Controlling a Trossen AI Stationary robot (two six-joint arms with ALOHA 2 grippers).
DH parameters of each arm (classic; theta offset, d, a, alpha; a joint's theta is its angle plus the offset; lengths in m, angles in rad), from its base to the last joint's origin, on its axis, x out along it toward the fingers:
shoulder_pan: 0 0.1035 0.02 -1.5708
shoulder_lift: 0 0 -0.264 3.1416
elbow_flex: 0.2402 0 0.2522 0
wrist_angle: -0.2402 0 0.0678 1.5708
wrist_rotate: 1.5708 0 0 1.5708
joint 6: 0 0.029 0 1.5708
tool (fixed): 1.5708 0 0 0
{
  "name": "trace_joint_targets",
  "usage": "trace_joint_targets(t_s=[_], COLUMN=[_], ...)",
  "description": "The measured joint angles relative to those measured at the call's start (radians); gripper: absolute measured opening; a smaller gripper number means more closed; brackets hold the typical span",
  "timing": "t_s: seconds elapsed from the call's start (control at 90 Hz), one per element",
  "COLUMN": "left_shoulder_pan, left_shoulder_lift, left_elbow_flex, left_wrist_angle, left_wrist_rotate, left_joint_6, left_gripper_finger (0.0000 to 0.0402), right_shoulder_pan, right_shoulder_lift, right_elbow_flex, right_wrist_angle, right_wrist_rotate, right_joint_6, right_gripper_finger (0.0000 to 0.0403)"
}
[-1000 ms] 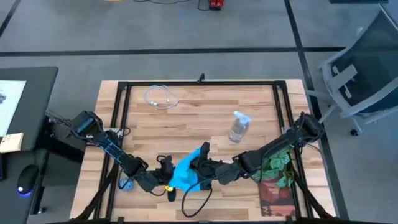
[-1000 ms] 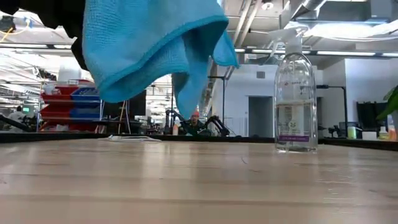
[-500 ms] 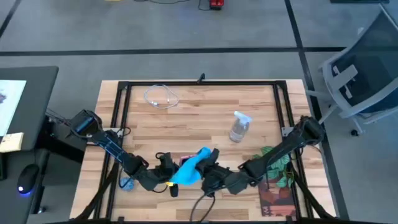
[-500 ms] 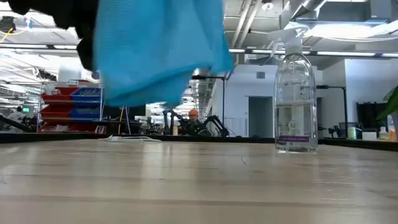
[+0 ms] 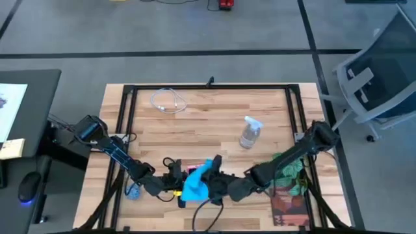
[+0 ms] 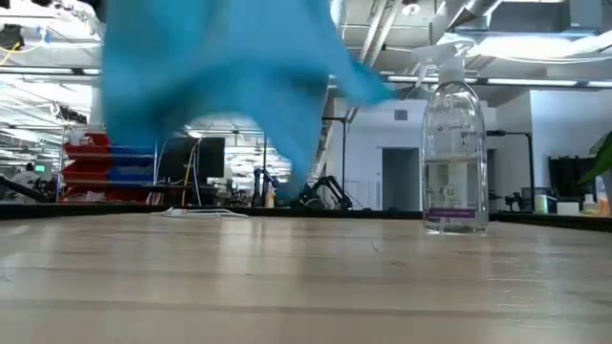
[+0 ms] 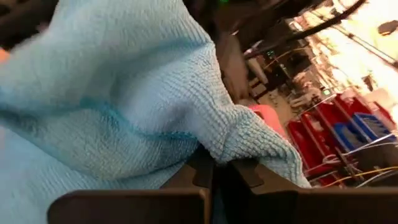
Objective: Apply microfiber cloth
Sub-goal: Wipe the back of the cellphone with a microfiber cloth
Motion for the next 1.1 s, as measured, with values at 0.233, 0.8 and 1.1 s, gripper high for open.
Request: trace_joint_targets(t_s=[0.233,0.8,1.1], left_shoulder_pan=[-0.001,-0.003,-0.016], left_shoulder_lift=[-0.004,-0.011,-0.149], left_elbow_flex=[0.005,0.003,0.006], left_wrist_angle=[-0.034,-0.051,-0.217], left_wrist_rotate=[0.014,-0.001,-0.035], left_joint_6=[-0.03,0.009,0.017], left_gripper_finger=[0.0004,0.0004,0.0004], right_shoulder_pan=[-0.001,0.033,0.056], right_shoulder_lift=[-0.002,-0.009,-0.006], right_elbow_flex=[-0.003,0.001,-0.003], right_wrist_angle=[0.11,-0.301,-0.617], right_wrist_rotate=[0.03,-0.16,-0.167], right_joint_6=[-0.115,0.28,0.557], right_gripper_finger=[0.0,0.0,0.0])
